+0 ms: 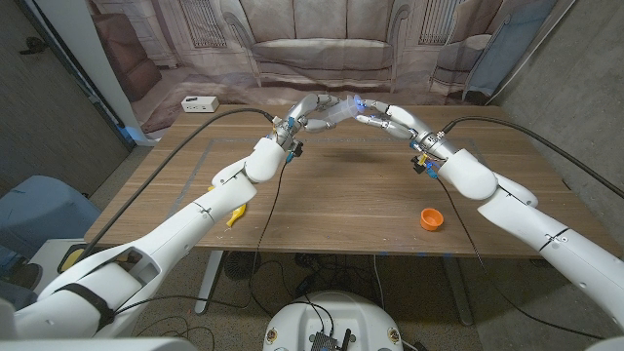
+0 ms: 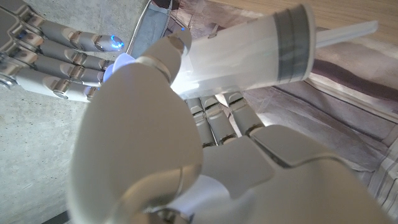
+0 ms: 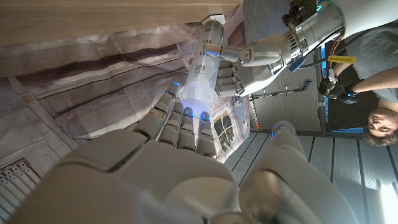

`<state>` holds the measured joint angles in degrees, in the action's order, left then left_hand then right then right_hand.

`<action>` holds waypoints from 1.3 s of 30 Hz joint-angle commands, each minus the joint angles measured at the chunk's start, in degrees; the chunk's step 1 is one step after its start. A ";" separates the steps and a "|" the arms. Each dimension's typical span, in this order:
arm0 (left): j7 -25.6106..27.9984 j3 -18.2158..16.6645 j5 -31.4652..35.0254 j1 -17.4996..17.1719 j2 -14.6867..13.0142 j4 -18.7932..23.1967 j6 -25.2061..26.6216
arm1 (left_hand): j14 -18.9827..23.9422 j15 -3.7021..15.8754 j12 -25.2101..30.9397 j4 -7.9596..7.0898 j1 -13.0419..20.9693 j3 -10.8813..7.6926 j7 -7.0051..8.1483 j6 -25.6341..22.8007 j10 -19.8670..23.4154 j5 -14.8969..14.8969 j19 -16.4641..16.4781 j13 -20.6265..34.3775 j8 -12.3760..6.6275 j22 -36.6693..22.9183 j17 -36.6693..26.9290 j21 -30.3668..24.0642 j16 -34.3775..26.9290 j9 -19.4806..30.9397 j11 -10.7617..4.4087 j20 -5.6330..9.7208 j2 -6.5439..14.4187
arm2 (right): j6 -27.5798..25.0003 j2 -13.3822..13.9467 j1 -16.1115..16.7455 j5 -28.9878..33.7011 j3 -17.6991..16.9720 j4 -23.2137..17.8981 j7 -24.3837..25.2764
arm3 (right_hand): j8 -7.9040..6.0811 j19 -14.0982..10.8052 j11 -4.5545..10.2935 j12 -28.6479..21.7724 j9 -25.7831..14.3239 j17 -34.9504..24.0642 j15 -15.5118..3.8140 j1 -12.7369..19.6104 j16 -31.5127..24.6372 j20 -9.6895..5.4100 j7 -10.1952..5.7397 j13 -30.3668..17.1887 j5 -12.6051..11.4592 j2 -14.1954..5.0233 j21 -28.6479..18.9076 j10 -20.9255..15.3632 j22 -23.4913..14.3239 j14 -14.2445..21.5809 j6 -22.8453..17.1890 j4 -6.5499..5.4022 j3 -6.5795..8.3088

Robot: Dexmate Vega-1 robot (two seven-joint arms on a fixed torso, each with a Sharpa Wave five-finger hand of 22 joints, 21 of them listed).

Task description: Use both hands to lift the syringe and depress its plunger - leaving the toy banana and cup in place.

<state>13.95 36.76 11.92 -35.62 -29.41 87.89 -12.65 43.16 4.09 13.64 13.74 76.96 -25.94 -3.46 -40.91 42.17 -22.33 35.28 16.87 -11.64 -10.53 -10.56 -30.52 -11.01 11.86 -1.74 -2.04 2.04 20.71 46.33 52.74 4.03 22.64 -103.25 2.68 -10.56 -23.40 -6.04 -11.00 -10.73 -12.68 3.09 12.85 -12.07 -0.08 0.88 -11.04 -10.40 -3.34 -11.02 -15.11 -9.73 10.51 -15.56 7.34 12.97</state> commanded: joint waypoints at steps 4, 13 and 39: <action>0.05 -0.22 0.23 -0.19 -0.24 0.30 0.19 | 0.30 0.55 -0.12 -4.20 -2.07 -4.48 -0.03 -0.28 0.31 -0.29 1.88 0.29 0.16 -0.21 -0.11 -0.45 -0.26 0.11 -0.03 1.37 2.19 | -0.10 0.32 0.85 0.56 -1.10 -0.78 1.23 | 0.12 0.23 0.02 0.02 -0.12 -0.09 0.13 -0.01 0.20 0.24 -0.27 -0.31 0.04 0.43 0.16 0.43 -0.25 -0.48 0.23 0.10 -0.31; 0.03 -0.20 0.18 -0.18 -0.19 0.20 0.20 | 0.33 0.54 -0.09 -4.18 -2.13 -4.54 -0.02 -0.31 0.40 -0.29 1.85 0.33 0.15 -0.21 -0.10 -0.55 -0.26 0.11 0.02 1.37 2.14 | -0.03 0.16 1.23 0.73 -1.65 -0.59 2.21 | 0.01 0.33 0.06 -0.04 -0.12 -0.10 0.07 0.05 0.22 0.24 -0.30 -0.32 0.03 0.41 0.15 0.47 -0.26 -0.62 0.26 0.13 -0.31; 0.23 -0.23 0.11 -0.02 -0.13 -0.27 0.47 | 0.34 0.56 -0.19 -4.25 -2.43 -4.67 -0.04 -0.34 0.37 -0.27 1.80 0.34 0.15 -0.21 -0.10 -0.80 -0.27 0.11 -0.10 1.34 2.06 | -0.42 0.16 2.15 1.12 -3.75 -0.85 4.88 | -1.49 0.43 -0.13 -0.43 -0.17 -0.15 -0.25 -0.09 0.08 0.01 2.18 -0.35 0.03 0.40 -0.04 0.10 -0.26 -0.67 -3.08 0.06 -0.42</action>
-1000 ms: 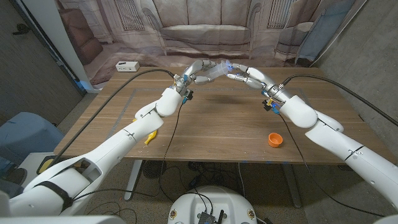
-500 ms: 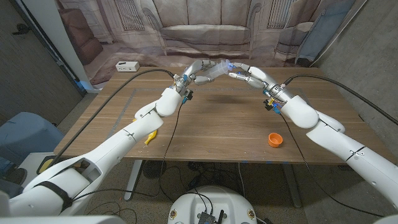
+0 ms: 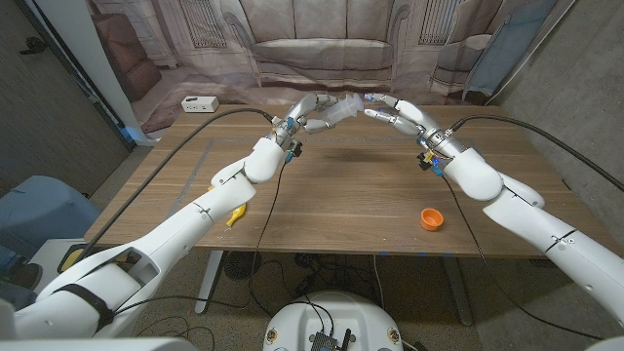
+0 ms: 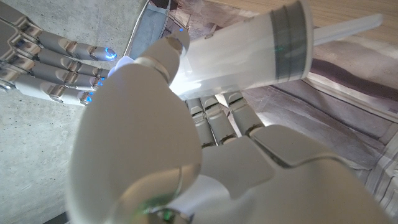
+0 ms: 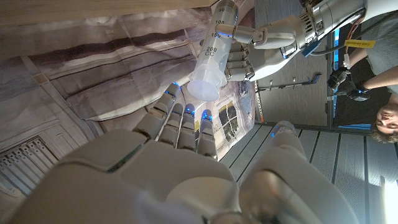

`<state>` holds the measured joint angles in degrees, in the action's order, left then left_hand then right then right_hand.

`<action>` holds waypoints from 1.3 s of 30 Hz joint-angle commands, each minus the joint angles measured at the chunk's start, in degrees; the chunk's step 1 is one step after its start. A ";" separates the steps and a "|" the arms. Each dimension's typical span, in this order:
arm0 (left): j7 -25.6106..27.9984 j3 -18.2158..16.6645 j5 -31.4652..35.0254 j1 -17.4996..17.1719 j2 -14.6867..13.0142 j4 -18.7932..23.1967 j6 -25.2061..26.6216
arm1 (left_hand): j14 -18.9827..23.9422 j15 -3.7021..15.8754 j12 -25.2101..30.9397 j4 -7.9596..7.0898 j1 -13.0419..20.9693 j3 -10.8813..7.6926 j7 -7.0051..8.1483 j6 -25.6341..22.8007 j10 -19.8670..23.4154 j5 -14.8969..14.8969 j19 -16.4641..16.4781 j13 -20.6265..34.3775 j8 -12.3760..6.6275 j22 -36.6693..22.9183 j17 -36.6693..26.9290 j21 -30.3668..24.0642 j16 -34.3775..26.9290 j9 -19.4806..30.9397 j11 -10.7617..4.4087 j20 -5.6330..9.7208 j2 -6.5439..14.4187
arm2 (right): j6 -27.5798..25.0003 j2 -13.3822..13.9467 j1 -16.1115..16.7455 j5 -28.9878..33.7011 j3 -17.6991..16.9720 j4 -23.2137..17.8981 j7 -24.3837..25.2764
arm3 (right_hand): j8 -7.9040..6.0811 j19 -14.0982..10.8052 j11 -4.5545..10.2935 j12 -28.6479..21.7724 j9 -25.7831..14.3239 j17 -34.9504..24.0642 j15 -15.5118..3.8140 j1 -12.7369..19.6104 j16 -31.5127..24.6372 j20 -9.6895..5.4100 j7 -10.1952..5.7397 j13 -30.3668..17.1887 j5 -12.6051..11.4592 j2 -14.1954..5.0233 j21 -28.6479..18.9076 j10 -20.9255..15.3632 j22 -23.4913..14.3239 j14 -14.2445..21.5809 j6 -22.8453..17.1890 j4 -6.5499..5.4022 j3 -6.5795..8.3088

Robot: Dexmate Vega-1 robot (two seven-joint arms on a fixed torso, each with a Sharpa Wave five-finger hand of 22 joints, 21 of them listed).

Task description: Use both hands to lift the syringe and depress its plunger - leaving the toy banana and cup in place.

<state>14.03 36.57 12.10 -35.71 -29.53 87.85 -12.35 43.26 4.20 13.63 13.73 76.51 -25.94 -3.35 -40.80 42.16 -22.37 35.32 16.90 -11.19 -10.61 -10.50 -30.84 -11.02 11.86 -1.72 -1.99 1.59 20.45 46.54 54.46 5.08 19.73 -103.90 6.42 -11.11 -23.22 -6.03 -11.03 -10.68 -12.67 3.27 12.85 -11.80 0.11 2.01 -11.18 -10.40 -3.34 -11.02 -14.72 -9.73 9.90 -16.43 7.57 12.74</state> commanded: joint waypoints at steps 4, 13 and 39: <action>0.17 -0.05 -0.10 0.06 -0.02 -0.27 0.28 | 0.21 0.43 -0.19 -4.24 -2.02 -4.69 -0.10 -0.48 0.40 -0.22 1.74 0.30 -0.30 -0.12 -0.15 -0.52 -0.24 0.10 -0.09 1.27 2.48 | -0.03 -0.22 0.54 0.07 -1.05 -0.10 1.57 | -0.52 0.20 -0.12 -0.50 -0.24 -0.14 -0.45 -0.05 -0.22 -0.21 0.82 -0.22 0.02 0.42 -0.09 -0.50 -0.26 -0.01 -1.30 -0.15 -0.19; -0.31 0.12 -0.23 0.19 -0.18 -0.38 0.51 | 0.26 0.39 -0.21 -4.23 -2.10 -4.75 -0.22 -0.40 0.38 -0.21 1.67 0.33 -0.26 -0.12 -0.15 -0.59 -0.26 0.10 -0.08 1.23 2.46 | 0.11 -0.61 1.03 -0.80 -1.59 0.04 2.20 | -0.13 0.00 -0.21 -0.54 -0.24 -0.12 -0.51 0.07 -0.28 -0.35 1.15 -0.22 0.00 0.33 -0.19 -0.59 -0.26 0.14 -0.35 -0.10 -0.12; -0.61 -0.03 0.33 0.24 -1.21 0.17 2.46 | -0.29 0.30 -0.42 -4.23 -2.32 -4.93 -0.12 0.05 0.01 -0.18 1.15 0.34 -0.11 -0.11 -0.16 -0.68 -0.09 0.10 -0.18 1.27 2.45 | 3.56 -3.32 2.79 -13.89 -4.15 3.83 0.31 | 0.54 -0.51 -0.33 -0.56 -0.19 -0.13 -0.50 0.03 -0.50 -0.35 0.93 -0.22 0.02 0.38 -0.36 -0.75 -0.25 0.72 2.96 -0.11 -0.17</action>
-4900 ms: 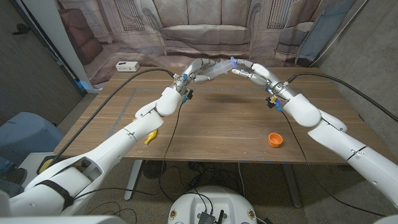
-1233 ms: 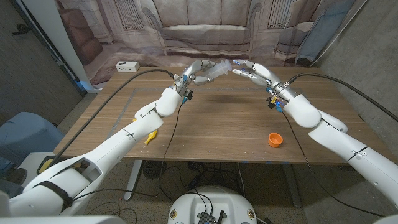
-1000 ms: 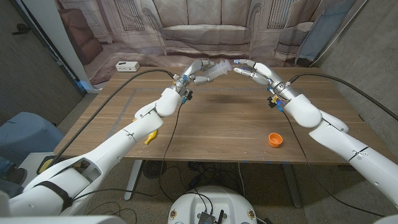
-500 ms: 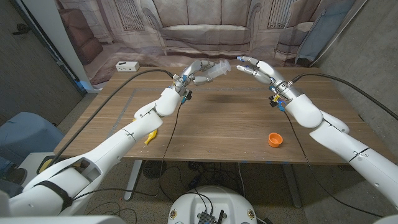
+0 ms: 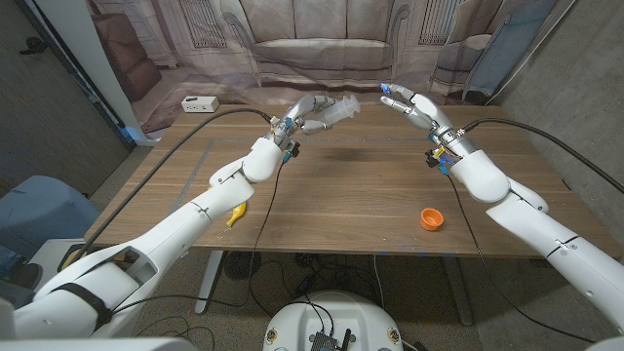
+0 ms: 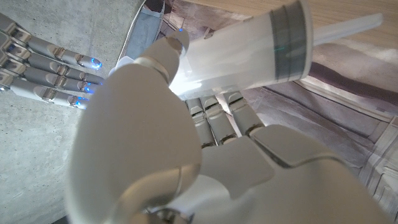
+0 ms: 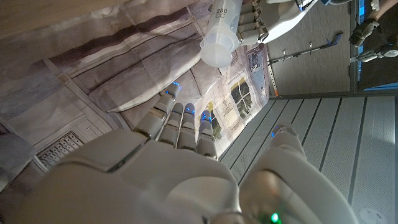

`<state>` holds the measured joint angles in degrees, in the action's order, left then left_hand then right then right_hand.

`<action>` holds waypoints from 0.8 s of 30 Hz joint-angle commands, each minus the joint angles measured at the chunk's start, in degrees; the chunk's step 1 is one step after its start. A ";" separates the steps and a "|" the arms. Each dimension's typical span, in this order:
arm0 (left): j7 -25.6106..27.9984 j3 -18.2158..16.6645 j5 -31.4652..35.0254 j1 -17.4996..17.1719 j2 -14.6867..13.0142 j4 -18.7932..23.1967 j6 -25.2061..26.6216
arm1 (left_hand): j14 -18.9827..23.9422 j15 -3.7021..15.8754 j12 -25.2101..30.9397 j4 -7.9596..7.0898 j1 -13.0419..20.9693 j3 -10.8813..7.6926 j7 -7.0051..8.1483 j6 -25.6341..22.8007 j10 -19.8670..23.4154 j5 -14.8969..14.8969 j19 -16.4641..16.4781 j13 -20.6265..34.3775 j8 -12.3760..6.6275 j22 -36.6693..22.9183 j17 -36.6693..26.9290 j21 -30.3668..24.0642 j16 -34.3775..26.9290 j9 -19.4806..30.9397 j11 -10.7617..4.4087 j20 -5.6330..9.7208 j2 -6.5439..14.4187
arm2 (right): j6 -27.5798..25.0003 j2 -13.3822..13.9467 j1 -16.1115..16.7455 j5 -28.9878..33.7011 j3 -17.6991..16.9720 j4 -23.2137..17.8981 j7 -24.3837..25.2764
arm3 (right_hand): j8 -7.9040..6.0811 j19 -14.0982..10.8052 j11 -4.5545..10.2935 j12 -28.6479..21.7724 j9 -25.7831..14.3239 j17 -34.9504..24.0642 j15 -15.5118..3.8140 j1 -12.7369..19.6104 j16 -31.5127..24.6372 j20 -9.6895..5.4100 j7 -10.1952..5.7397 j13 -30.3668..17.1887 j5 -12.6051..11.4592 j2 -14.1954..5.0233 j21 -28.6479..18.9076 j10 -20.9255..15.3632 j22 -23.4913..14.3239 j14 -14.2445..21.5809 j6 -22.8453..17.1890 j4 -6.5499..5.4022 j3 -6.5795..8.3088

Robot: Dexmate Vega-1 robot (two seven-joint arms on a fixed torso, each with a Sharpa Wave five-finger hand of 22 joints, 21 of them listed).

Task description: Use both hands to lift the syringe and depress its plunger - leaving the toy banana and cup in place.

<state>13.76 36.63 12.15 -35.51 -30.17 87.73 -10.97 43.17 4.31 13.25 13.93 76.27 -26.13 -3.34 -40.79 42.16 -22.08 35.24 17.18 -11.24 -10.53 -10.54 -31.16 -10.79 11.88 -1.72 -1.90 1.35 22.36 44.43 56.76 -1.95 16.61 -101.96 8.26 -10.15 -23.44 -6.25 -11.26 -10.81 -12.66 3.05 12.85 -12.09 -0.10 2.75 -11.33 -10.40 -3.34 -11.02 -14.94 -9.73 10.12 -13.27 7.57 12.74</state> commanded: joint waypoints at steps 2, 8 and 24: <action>-0.38 -0.07 0.33 0.10 -0.65 0.29 1.27 | -0.19 0.21 -0.03 -4.43 -2.08 -4.75 -0.16 0.07 0.02 -0.46 1.20 0.07 -0.05 -0.20 -0.12 -0.37 -0.33 0.09 -0.11 1.19 2.72 | 1.89 -1.43 0.51 -7.67 -1.16 2.26 -1.68 | -0.46 -0.28 -0.11 -0.31 -0.05 -0.14 -0.26 0.01 -0.22 -0.15 0.25 -0.07 0.02 0.38 -0.35 -0.48 -0.25 0.52 -0.23 -0.12 -0.17; -0.49 0.06 0.45 0.39 -0.72 0.07 1.63 | -0.24 0.20 -0.10 -4.39 -2.09 -4.80 -0.20 0.15 -0.14 -0.46 1.16 0.08 -0.04 -0.19 -0.12 -0.42 -0.33 0.09 -0.12 1.21 2.69 | 2.47 -2.15 0.66 -10.96 -1.68 3.34 -2.40 | -0.60 -0.31 -0.16 -0.32 -0.04 -0.15 -0.21 -0.09 -0.20 -0.18 0.68 -0.07 0.03 0.40 -0.35 -0.49 -0.25 0.47 -0.42 -0.18 -0.21; -0.68 0.80 1.68 1.64 -0.91 -0.72 2.94 | -0.65 0.24 -0.27 -4.34 -2.21 -4.85 -0.15 0.45 -0.52 -0.41 0.89 0.08 0.03 -0.18 -0.12 -0.49 -0.24 0.09 -0.13 1.25 2.54 | 4.68 -4.40 1.01 -21.00 -2.80 6.98 -5.67 | -1.35 -0.30 -0.42 -0.35 -0.08 -0.14 -0.13 -0.29 -0.11 -0.19 0.91 -0.07 -0.01 0.35 -0.32 -0.58 -0.25 0.38 -2.45 -0.28 -0.21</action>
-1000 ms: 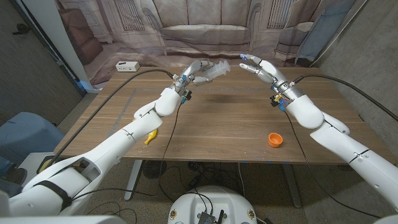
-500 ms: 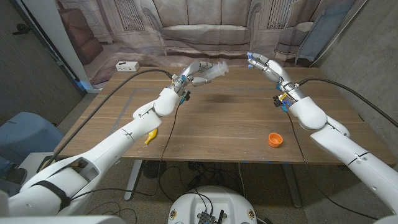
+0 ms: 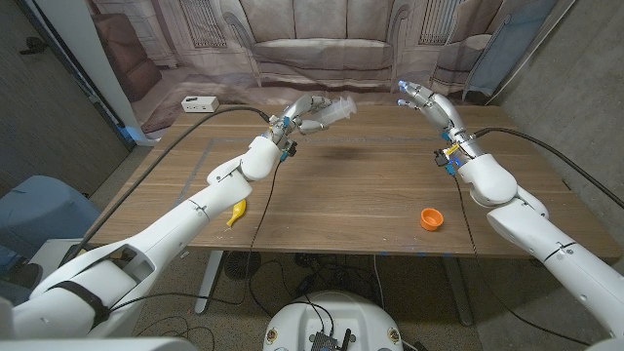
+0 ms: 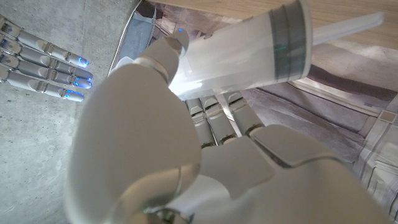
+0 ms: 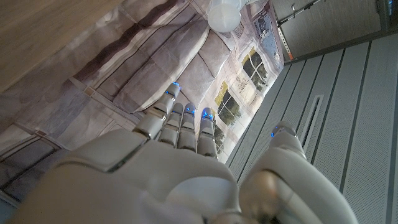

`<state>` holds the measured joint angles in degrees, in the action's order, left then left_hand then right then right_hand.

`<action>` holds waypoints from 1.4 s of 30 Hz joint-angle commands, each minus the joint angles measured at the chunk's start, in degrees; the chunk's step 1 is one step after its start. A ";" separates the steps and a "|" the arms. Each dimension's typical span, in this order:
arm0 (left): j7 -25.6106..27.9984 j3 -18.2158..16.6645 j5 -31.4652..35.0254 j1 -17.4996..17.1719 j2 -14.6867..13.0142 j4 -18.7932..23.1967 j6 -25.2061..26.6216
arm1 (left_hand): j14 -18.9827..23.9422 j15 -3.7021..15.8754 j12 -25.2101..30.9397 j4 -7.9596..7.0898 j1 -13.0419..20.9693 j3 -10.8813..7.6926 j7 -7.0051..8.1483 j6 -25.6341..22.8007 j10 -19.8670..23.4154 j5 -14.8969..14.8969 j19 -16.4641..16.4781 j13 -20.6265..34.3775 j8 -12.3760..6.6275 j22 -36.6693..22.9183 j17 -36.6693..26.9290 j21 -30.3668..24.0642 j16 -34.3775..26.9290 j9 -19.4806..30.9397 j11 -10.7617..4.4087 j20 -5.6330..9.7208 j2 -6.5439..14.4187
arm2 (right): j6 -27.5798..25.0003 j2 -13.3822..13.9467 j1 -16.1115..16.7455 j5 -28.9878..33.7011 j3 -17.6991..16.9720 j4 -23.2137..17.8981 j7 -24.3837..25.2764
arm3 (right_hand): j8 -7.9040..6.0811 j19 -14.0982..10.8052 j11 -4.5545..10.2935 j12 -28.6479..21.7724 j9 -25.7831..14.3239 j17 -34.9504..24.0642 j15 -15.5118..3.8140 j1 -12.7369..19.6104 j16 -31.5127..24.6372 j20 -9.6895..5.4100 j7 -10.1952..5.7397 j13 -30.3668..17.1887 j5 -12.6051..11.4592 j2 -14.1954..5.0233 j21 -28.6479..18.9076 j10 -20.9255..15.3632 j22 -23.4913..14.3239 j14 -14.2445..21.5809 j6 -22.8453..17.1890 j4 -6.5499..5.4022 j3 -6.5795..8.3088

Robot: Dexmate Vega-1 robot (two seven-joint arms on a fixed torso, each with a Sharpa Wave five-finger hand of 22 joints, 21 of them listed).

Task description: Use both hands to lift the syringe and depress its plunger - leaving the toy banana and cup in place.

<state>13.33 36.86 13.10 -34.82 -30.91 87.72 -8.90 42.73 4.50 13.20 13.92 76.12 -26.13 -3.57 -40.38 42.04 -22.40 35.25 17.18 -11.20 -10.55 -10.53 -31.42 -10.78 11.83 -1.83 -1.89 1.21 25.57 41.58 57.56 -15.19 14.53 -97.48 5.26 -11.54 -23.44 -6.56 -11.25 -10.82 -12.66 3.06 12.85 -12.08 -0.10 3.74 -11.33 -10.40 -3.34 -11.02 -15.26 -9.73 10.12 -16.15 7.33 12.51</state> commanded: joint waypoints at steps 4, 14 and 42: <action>-0.35 0.84 1.12 1.31 -0.18 -1.03 1.42 | -0.36 -0.03 -0.25 -4.34 -2.07 -4.87 0.02 0.11 -0.50 -0.08 0.79 0.09 0.00 -0.17 -0.16 -0.24 -0.23 0.13 0.05 1.24 2.71 | 1.60 -1.79 0.14 -8.92 -0.69 3.01 -3.25 | 0.11 -0.31 -0.19 -0.34 -0.07 -0.15 -0.06 -0.33 -0.12 -0.19 -0.04 -0.08 0.00 0.35 -0.31 -0.24 -0.25 0.40 0.55 -0.07 0.02; -0.67 1.75 2.66 2.29 -0.40 -1.46 3.88 | -0.82 -0.16 -0.47 -4.34 -2.16 -4.64 0.15 0.82 -1.13 0.09 0.56 0.12 0.19 -0.16 -0.29 -0.29 -0.27 0.13 0.10 1.22 2.58 | 1.58 -2.09 0.37 -10.04 -0.60 3.53 -3.55 | 0.14 -0.38 -0.32 -0.34 -0.06 -0.15 0.04 -0.33 -0.13 -0.17 0.19 -0.09 -0.03 0.26 -0.33 -0.26 -0.24 0.47 0.59 -0.09 0.07; -1.58 7.43 9.78 6.55 0.50 -5.70 8.47 | -1.47 -0.20 -0.60 -4.33 -2.19 -4.37 0.31 1.25 -1.58 0.37 -0.12 0.11 0.15 -0.15 -0.39 -0.31 -0.33 0.12 -0.02 1.06 2.45 | 0.43 -1.85 0.54 -9.20 -0.35 2.90 -2.48 | 0.11 -0.44 -0.47 -0.35 -0.05 -0.10 0.01 -0.25 -0.09 -0.13 0.37 -0.09 -0.06 0.25 -0.31 -0.29 -0.23 0.52 0.35 -0.03 0.15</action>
<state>11.76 41.56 19.35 -29.97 -30.86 83.56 -2.78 41.54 4.12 12.82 13.90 76.11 -26.11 -3.36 -39.37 40.92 -22.09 34.64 17.17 -11.01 -10.55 -10.82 -31.42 -10.85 11.85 -1.74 -1.28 1.21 26.52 39.55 57.98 -24.88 14.11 -94.16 2.23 -11.54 -23.44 -6.76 -11.25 -10.80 -12.65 3.06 12.61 -12.08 -0.10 3.78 -11.32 -10.40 -3.10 -11.02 -15.46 -9.73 10.12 -15.74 7.34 12.51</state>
